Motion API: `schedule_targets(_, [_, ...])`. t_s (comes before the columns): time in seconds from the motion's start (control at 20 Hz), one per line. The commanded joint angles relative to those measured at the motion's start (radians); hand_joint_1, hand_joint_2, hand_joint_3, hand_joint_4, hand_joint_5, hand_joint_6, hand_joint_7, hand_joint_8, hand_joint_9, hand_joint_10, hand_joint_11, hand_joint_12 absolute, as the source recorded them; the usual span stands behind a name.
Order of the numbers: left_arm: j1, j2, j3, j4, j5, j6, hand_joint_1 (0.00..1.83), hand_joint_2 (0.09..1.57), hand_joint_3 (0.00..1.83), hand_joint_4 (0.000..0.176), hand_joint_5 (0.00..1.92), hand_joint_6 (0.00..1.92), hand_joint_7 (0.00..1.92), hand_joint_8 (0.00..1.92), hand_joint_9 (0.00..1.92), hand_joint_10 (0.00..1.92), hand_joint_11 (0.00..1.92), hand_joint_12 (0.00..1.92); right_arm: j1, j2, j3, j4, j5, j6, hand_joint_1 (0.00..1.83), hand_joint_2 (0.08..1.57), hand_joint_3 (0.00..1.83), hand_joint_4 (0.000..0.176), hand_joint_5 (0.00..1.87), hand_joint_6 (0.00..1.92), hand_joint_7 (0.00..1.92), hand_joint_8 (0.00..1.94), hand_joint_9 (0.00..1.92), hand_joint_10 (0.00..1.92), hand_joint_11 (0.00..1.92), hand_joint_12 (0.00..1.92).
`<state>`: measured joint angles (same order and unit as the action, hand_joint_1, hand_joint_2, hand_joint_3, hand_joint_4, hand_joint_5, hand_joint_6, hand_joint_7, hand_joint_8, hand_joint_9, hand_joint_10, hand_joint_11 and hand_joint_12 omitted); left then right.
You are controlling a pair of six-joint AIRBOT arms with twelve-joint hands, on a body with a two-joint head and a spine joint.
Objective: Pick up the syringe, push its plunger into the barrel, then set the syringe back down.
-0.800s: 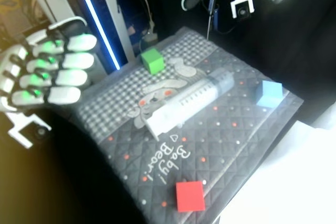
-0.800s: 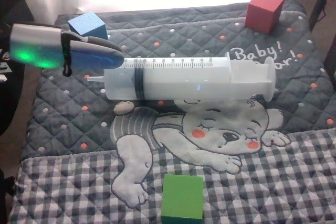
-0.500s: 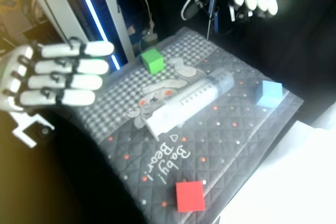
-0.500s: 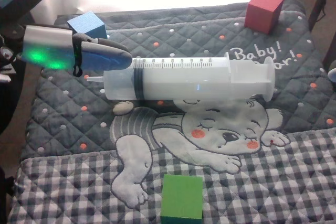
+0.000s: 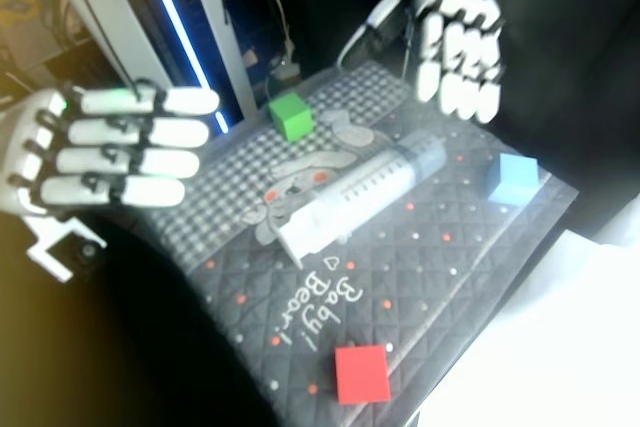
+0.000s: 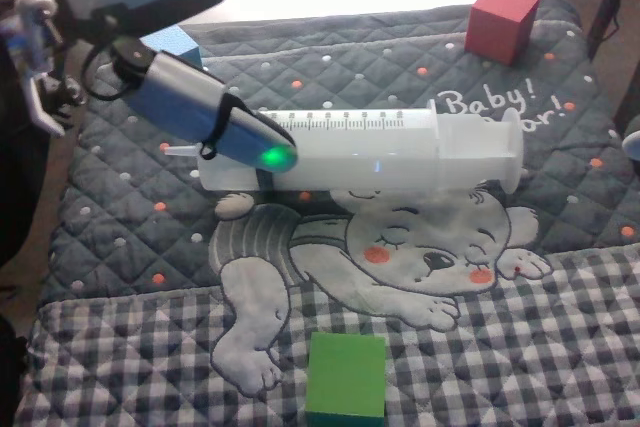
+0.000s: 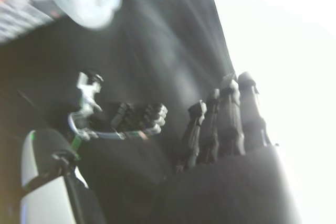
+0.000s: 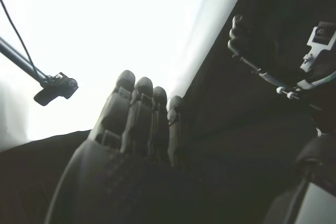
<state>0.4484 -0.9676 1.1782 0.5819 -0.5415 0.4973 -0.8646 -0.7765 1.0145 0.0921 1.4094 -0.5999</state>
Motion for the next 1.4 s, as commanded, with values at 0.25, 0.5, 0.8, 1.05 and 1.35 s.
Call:
schedule_targets(0.25, [-0.052,-0.083,0.065,0.234,0.060,-0.191,0.57,0.64,0.00,0.000,0.03,0.01,0.08,0.01,0.08,0.02,0.09,0.04,0.009,0.005,0.005,0.019,0.123,0.008,0.58,0.62,0.00,0.028,0.23,0.00,0.19,0.00,0.20,0.00,0.14,0.08])
schedule_targets(0.5, [-0.053,-0.144,0.103,0.314,0.124,-0.214,0.54,0.63,0.00,0.000,0.06,0.00,0.12,0.01,0.14,0.01,0.14,0.06,0.009,0.005,0.005,0.017,0.123,0.008,0.62,0.61,0.00,0.033,0.23,0.00,0.19,0.00,0.21,0.01,0.16,0.07])
schedule_targets(0.8, [-0.049,-0.201,0.145,0.373,0.206,-0.215,0.62,0.63,0.00,0.000,0.10,0.01,0.18,0.01,0.18,0.01,0.16,0.08,0.009,-0.003,0.007,0.016,0.123,0.008,0.59,0.68,0.01,0.032,0.23,0.00,0.22,0.01,0.22,0.00,0.14,0.06])
schedule_targets(1.05, [-0.023,-0.244,0.183,0.373,0.237,-0.220,0.65,0.65,0.00,0.000,0.08,0.00,0.16,0.00,0.17,0.00,0.15,0.08,0.009,-0.003,0.007,0.013,0.123,0.008,0.65,0.68,0.00,0.027,0.19,0.00,0.20,0.00,0.19,0.00,0.12,0.04])
schedule_targets(1.35, [0.018,-0.303,0.265,0.464,0.229,-0.405,0.62,0.66,0.00,0.000,0.13,0.01,0.20,0.01,0.21,0.01,0.16,0.10,0.009,-0.004,0.006,0.013,0.124,0.008,0.62,0.68,0.00,0.017,0.21,0.01,0.24,0.01,0.23,0.01,0.17,0.06])
